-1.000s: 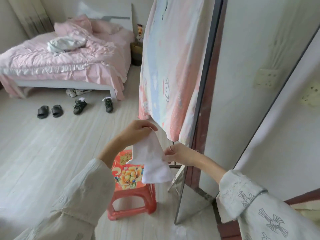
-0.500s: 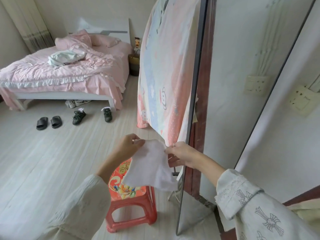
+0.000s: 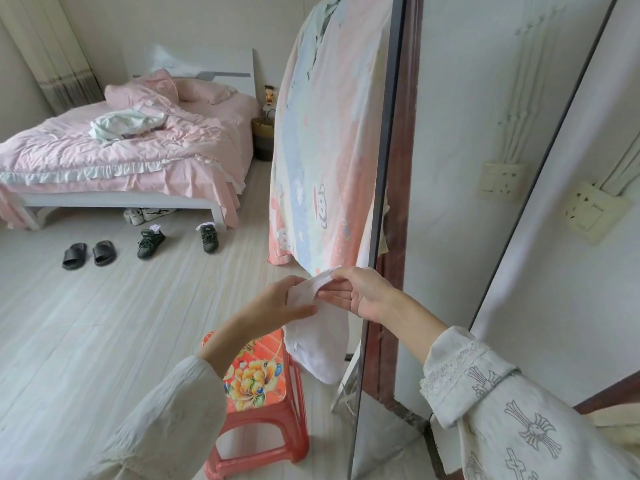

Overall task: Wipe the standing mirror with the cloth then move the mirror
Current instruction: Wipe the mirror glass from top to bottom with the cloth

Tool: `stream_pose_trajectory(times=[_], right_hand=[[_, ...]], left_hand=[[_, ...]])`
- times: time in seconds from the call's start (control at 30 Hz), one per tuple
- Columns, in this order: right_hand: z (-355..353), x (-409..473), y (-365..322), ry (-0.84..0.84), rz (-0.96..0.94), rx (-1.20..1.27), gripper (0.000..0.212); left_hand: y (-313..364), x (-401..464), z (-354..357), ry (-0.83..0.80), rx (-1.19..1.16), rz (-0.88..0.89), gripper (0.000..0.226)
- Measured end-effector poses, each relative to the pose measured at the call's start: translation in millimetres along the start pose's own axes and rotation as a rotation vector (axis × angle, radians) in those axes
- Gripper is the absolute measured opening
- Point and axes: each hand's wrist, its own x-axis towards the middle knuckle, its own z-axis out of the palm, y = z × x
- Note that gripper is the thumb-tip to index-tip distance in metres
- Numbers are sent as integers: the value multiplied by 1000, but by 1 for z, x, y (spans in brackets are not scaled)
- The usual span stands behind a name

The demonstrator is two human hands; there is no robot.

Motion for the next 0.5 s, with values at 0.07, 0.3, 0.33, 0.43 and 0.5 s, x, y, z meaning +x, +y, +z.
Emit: stream_pose_trajectory(times=[0.07,0.3,0.33,0.43,0.5], right_hand=[[-1,-1,0,52,-67,-112,6],[-19,1,26,22,-196,-365,41],[-23,1,29,-93,-165,-352,50],[-25,-3,34,-359,-68,-307,43],[-24,-7,36,-338,-49,-372,37]], left_hand=[[0,3,-2,41,16,28,15],[7,5,-13,-14,-488,42,14],[9,6,-15,-22,-558,36,15],[15,7,-21,-17,-688,45,22],[16,7,-23,44,-694,43,22]])
